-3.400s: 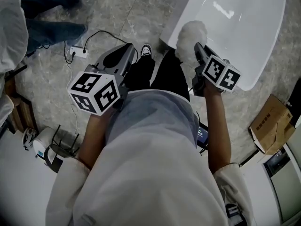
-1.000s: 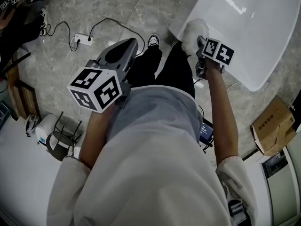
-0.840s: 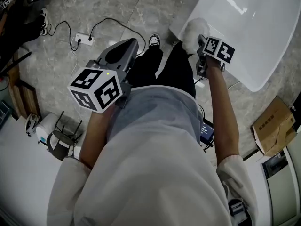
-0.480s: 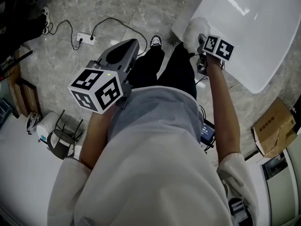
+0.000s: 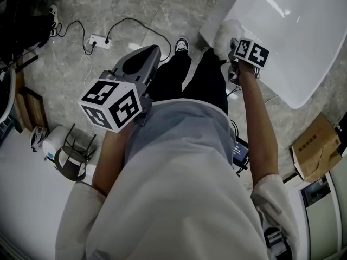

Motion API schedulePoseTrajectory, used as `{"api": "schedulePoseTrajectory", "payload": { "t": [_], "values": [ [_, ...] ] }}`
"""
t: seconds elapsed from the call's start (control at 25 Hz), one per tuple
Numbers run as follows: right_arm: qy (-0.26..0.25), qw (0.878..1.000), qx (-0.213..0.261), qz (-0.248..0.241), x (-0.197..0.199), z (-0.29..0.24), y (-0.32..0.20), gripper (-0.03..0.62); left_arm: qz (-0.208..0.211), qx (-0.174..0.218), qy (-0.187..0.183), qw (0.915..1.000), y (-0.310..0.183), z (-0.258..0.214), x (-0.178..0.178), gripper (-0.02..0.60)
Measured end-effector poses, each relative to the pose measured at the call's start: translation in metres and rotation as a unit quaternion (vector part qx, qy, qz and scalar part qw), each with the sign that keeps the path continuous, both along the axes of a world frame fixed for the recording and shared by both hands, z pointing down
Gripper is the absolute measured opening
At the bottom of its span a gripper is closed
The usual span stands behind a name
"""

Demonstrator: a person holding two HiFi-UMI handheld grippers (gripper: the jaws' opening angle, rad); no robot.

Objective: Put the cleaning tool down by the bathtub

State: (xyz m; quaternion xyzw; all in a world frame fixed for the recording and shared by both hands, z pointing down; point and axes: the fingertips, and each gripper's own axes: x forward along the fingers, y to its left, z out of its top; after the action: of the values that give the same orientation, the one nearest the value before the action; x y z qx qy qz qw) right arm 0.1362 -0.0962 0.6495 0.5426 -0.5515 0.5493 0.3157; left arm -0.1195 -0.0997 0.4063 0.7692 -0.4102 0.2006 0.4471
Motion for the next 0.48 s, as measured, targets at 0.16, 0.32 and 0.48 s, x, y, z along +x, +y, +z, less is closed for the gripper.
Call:
{"api": "schedulePoseTrajectory", "payload": {
  "t": [0.16, 0.32, 0.48],
  "values": [
    [0.005, 1.0, 0.0, -0.001, 0.0003, 0.0002, -0.0008, 0.087, -0.003, -0.001, 0.0, 1.0, 0.0003, -0.0007, -0.0017, 0.003],
    [0.011, 1.0, -0.002, -0.011, -0.0006, 0.0026, -0.0018, 0.087, -0.006, -0.003, 0.0, 1.0, -0.0005, 0.0026, -0.0025, 0.005],
    [0.015, 1.0, -0.004, -0.016, -0.002, 0.0027, -0.0016, 0.087, -0.006, -0.003, 0.003, 1.0, -0.0021, 0.0025, -0.0038, 0.005]
  ]
}}
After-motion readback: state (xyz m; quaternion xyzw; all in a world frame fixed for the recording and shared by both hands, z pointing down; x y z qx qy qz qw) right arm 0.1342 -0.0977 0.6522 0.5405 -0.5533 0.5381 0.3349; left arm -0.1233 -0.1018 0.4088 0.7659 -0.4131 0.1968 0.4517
